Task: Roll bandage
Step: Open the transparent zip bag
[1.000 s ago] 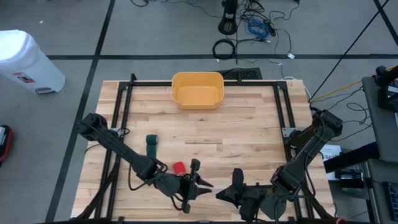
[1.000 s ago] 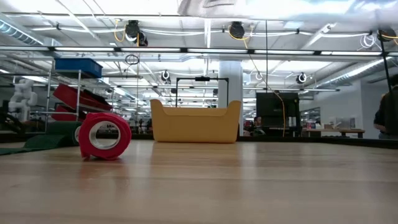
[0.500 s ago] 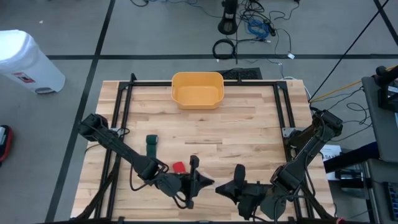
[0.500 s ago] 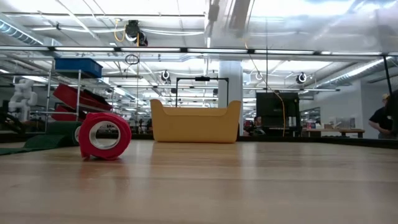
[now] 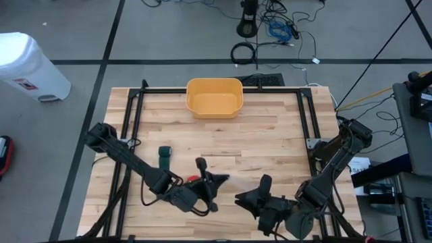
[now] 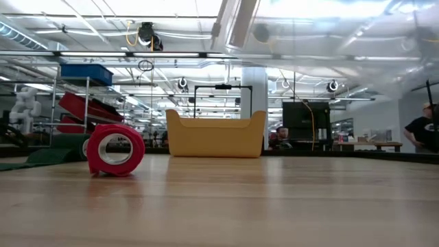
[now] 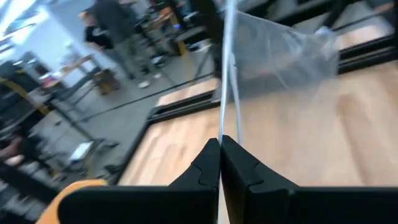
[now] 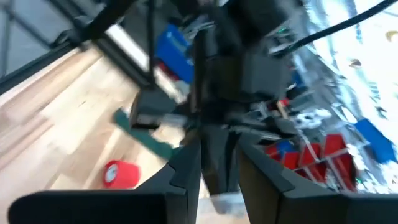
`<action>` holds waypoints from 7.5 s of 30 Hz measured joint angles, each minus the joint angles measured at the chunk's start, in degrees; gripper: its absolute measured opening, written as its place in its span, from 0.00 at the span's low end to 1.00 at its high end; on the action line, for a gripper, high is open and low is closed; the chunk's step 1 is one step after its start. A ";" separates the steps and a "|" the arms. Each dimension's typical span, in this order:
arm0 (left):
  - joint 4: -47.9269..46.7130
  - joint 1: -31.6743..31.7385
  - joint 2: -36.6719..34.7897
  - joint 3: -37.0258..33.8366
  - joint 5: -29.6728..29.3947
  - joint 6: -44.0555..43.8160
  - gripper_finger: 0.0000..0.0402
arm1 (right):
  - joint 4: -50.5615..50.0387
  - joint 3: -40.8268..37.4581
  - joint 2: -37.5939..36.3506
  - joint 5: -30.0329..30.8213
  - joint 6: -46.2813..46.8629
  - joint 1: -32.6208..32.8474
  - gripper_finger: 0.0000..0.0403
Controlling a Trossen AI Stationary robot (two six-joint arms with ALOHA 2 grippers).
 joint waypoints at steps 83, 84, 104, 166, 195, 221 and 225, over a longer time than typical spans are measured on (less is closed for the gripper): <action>-8.14 -0.25 -2.29 0.09 4.14 -5.40 0.02 | 3.23 0.00 7.42 15.73 -4.45 -4.99 0.15; -9.35 -0.25 -2.39 0.08 4.77 -5.30 0.02 | 3.33 0.00 6.63 15.18 -2.98 -4.61 0.15; -12.50 1.56 -2.59 0.07 0.57 -5.43 0.02 | -12.63 0.00 1.79 -5.64 19.73 -9.17 0.28; -13.52 -0.45 -2.59 0.00 6.77 3.22 0.02 | -11.33 0.04 -0.87 -9.20 25.73 -8.55 0.01; -12.33 -5.18 -0.24 0.00 3.77 -4.55 0.19 | -11.54 0.04 -1.54 -8.95 22.70 -6.10 0.00; -5.98 -6.10 0.90 -0.02 4.40 -1.07 0.19 | -12.31 0.04 -1.64 -16.55 17.97 -4.24 0.00; -6.87 -4.60 0.94 -0.02 9.96 -3.02 0.19 | -12.31 0.04 -1.64 -16.61 17.80 -4.24 0.00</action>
